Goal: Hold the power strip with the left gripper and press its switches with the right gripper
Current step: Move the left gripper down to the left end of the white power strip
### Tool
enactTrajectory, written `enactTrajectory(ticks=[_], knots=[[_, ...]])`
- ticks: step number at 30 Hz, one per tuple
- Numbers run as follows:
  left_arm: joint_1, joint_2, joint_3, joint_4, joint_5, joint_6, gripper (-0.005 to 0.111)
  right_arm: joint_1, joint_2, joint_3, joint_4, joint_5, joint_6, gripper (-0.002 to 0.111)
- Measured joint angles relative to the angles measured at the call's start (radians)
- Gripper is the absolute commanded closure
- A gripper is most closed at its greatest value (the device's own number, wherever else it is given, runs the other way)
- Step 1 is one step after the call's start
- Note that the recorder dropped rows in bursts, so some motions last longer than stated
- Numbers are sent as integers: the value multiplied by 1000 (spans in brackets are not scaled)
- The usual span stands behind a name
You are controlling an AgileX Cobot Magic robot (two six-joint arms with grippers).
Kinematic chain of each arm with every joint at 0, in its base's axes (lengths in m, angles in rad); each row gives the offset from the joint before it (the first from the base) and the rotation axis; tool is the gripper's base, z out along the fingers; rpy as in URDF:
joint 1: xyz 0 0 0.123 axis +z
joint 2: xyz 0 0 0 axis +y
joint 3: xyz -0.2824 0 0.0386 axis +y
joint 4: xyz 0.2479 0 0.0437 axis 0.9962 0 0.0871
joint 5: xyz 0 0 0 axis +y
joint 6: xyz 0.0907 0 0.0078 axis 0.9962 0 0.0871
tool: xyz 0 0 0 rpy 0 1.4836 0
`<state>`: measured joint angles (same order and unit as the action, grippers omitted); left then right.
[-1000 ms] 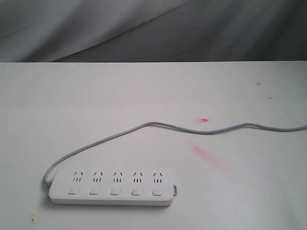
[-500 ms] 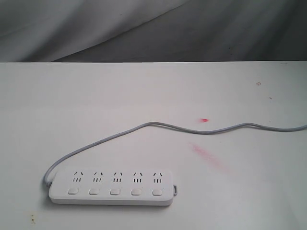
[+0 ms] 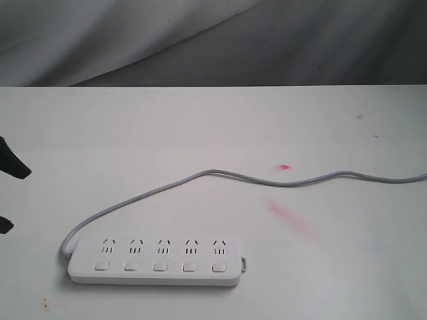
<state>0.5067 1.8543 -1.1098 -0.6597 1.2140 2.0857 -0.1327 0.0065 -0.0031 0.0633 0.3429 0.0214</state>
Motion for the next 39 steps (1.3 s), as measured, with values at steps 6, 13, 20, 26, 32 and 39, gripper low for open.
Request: enactTrajectory(ticks=[6, 13, 20, 26, 32, 39], knots=[[-5, -13, 96, -59, 2, 2, 2, 0, 0, 0, 0, 0, 0, 108], [-6, -13, 102, -96, 2, -77, 2, 0, 0, 0, 0, 0, 0, 108], [-45, -13, 102, -44, 2, -1, 2, 0, 0, 0, 0, 0, 0, 108], [-197, -13, 102, 85, 2, -1, 2, 0, 0, 0, 0, 0, 0, 108], [-205, -13, 102, 21, 2, -1, 2, 0, 0, 0, 0, 0, 0, 108], [-228, 11, 174, 2, -16, 1, 2, 0, 0, 0, 0, 0, 0, 108]])
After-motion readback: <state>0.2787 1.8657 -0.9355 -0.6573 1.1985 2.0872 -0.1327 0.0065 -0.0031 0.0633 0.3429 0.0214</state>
